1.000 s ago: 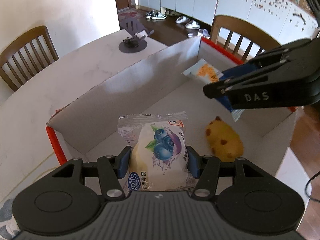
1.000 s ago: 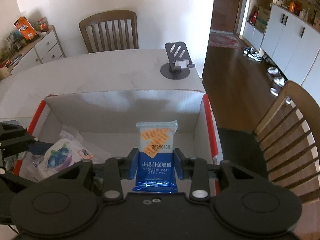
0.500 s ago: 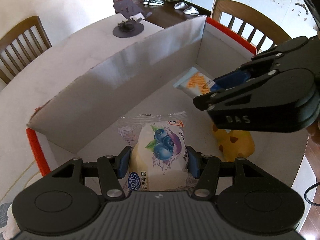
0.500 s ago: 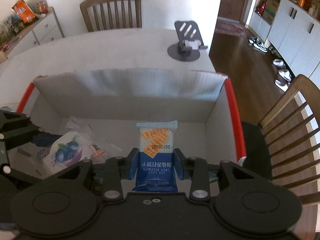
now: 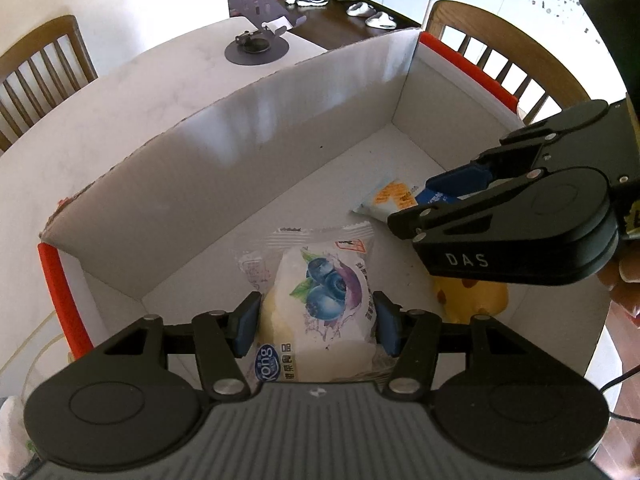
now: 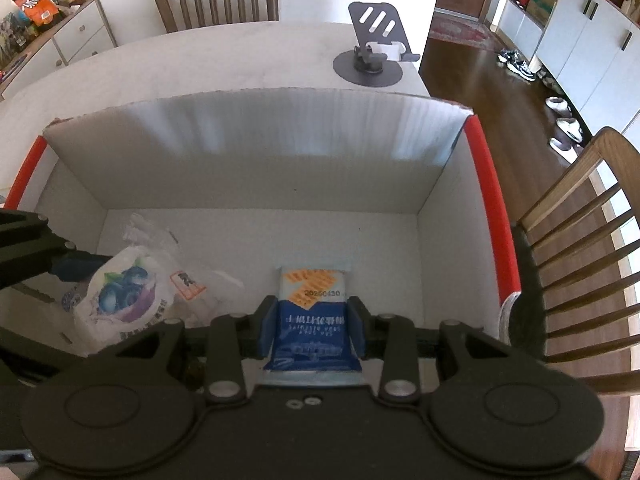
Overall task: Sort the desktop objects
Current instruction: 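Lower the bread bag with the left tool and open it while the right tool releases the cracker packet, then withdraw both open tools from the shoebox back over the table items, then grasp the white USB cable with the left tool while the right tool grasps the black seaweed packet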
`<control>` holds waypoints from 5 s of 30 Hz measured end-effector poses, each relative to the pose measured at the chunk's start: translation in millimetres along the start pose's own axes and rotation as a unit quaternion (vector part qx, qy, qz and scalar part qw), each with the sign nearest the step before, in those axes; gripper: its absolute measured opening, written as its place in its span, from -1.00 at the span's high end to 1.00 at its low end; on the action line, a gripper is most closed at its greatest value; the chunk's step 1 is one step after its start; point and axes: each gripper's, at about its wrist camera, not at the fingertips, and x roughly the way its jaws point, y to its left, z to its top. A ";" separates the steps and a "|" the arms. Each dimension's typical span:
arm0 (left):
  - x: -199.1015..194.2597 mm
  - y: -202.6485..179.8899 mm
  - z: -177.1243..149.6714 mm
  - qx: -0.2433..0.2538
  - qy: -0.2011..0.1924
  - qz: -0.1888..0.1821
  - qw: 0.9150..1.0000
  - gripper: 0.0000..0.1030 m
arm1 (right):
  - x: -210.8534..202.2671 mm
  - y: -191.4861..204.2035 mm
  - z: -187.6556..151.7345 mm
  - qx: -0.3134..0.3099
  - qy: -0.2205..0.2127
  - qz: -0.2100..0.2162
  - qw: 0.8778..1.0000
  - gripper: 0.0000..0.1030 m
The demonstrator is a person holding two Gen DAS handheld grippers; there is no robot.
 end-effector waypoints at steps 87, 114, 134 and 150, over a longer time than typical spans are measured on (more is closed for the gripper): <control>-218.8 81.4 -201.0 -0.057 -0.201 -0.011 0.978 -1.00 | -163.3 171.6 -106.7 0.022 -0.162 0.054 0.985 -0.36; -261.4 154.6 -309.4 -0.123 -0.227 0.045 0.965 -1.00 | -157.6 278.4 -121.4 -0.010 -0.164 0.083 0.983 -0.36; -224.9 164.1 -366.1 -0.126 -0.188 0.022 0.974 -1.00 | -120.2 304.2 -121.2 -0.034 -0.139 0.079 0.987 -0.36; -165.6 159.5 -375.8 -0.061 -0.169 0.016 0.984 -0.99 | -70.3 304.1 -102.1 -0.047 -0.120 0.059 0.990 -0.36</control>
